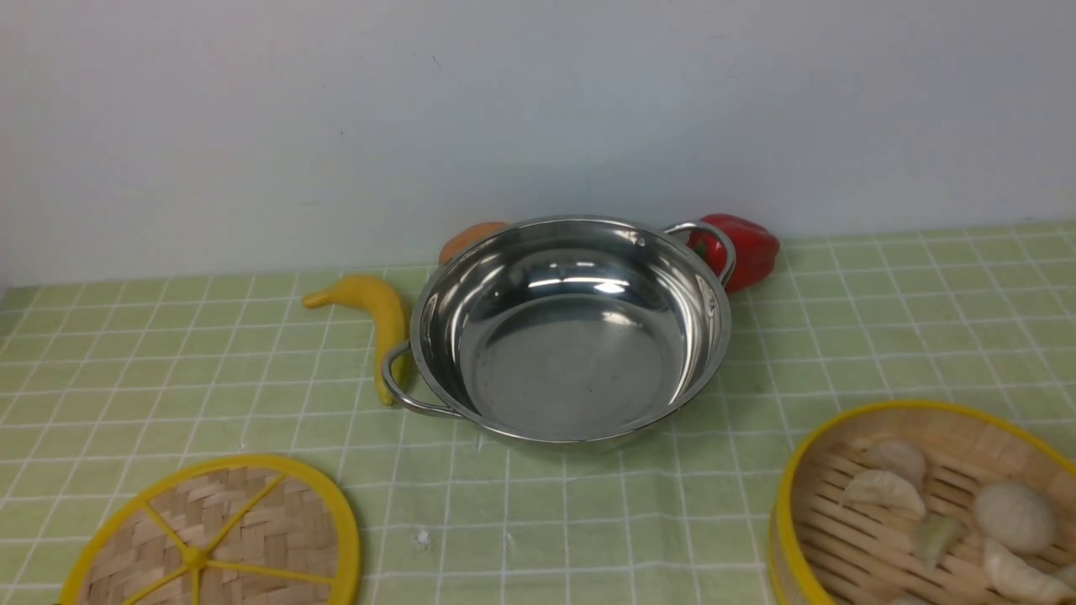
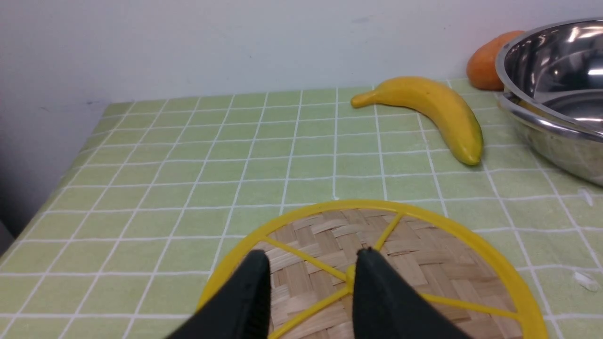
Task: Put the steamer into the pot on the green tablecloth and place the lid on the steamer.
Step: 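Reach for and grasp the rim of the bamboo steamer holding the buns with the right gripper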
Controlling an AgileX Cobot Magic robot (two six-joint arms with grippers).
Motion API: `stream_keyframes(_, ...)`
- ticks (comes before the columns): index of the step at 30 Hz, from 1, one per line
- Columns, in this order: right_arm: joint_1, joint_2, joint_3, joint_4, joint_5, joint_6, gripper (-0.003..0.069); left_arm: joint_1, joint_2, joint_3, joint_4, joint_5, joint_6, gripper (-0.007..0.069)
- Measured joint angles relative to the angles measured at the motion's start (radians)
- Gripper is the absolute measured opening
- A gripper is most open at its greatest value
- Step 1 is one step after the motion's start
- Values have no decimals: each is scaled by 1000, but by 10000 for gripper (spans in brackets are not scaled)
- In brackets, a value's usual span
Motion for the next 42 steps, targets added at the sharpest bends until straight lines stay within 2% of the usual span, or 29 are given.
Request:
stream_keyframes(2, 0, 57, -22, 20, 122, -87, 243, 0, 0, 0, 0, 0, 0, 243)
stream_keyframes(6, 0, 174, -54, 35, 257, -219, 243, 0, 0, 0, 0, 0, 0, 243)
stream_keyframes(7, 0, 237, -68, 37, 311, -286, 243, 0, 0, 0, 0, 0, 0, 243)
stream_keyframes(13, 0, 516, -108, 76, 407, -539, 243, 0, 0, 0, 0, 0, 0, 243)
stream_keyframes(21, 6, 872, -184, 52, 446, -643, 243, 0, 0, 0, 0, 0, 0, 243)
stream_keyframes(23, 32, 925, -207, 31, 436, -650, 243, 0, 0, 0, 0, 0, 0, 243)
stream_keyframes(27, 147, 1052, -271, -1, 394, -631, 243, 0, 0, 0, 0, 0, 0, 243)
stream_keyframes(30, 209, 1111, -303, -45, 374, -564, 243, 0, 0, 0, 0, 0, 0, 243)
stream_keyframes(35, 339, 1271, -390, -245, 360, -334, 243, 0, 0, 0, 0, 0, 0, 243)
stream_keyframes(42, 397, 1400, -422, -325, 332, -227, 243, 0, 0, 0, 0, 0, 0, 243)
